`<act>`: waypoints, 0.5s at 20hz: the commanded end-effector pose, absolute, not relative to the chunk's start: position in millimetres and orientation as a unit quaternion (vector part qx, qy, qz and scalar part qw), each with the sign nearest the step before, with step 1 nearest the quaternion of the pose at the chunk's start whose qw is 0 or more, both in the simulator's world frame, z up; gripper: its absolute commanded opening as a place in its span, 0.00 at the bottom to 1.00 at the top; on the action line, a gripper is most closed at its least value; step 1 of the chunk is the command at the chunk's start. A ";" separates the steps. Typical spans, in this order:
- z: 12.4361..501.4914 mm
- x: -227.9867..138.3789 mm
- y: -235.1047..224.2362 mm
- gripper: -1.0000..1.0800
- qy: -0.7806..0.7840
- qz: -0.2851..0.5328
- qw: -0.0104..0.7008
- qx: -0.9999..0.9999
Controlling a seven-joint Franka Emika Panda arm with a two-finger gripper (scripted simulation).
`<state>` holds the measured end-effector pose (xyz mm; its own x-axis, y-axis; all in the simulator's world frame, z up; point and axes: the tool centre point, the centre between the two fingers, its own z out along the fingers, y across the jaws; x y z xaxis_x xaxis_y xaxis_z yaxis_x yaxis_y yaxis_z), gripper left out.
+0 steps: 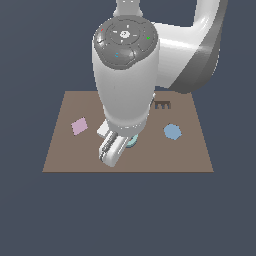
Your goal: Insert a designated object into the corresponding slot on a board.
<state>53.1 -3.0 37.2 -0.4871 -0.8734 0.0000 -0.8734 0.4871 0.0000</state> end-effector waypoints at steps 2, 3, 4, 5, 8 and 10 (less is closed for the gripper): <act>30.8 53.0 -3.5 0.00 0.863 0.000 0.000 -0.505; 30.4 53.1 -3.4 0.00 0.863 0.000 0.000 -0.505; 30.4 53.1 -3.4 0.96 0.863 0.000 0.000 -0.505; 30.4 53.1 -3.4 0.96 0.863 0.000 0.000 -0.505; 30.4 53.1 -3.4 0.96 0.863 0.000 0.000 -0.505; 30.4 53.1 -3.4 0.96 0.863 0.000 0.000 -0.505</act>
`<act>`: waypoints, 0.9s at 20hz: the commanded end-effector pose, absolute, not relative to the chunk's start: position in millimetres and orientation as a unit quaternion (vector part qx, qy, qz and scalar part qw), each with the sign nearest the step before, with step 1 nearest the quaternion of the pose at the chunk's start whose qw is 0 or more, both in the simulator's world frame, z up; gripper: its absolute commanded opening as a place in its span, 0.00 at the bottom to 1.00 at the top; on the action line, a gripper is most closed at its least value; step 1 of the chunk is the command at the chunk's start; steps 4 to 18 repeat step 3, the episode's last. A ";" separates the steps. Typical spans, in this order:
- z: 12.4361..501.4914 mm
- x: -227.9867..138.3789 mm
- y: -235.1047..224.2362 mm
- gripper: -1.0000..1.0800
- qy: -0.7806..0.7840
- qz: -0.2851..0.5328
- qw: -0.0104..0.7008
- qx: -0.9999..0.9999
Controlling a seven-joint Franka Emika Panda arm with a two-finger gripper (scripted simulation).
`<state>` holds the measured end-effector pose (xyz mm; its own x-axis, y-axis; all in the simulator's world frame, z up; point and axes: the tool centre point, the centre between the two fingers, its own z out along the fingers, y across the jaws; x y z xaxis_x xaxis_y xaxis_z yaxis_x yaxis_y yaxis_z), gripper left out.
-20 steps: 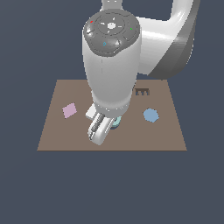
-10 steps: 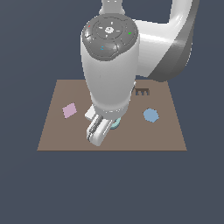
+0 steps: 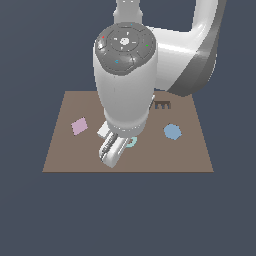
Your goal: Insert a designated object into the corresponding slot on a board.
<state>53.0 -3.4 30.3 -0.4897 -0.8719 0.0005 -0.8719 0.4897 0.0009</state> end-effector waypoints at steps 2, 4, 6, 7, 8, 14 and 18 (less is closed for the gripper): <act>30.4 53.1 -3.4 0.96 -0.863 0.000 0.000 0.505; 30.4 53.1 -3.4 0.96 -0.863 0.000 0.000 0.505; 30.4 53.1 -3.4 0.96 -0.863 0.000 0.000 0.505; 30.4 53.1 -3.4 0.96 -0.863 0.000 0.000 0.505; 30.4 53.1 -3.4 0.96 -0.863 0.000 0.000 0.505; 30.4 53.1 -3.4 0.96 -0.863 0.000 0.000 0.505; 30.4 53.1 -3.4 0.96 -0.863 0.000 0.000 0.505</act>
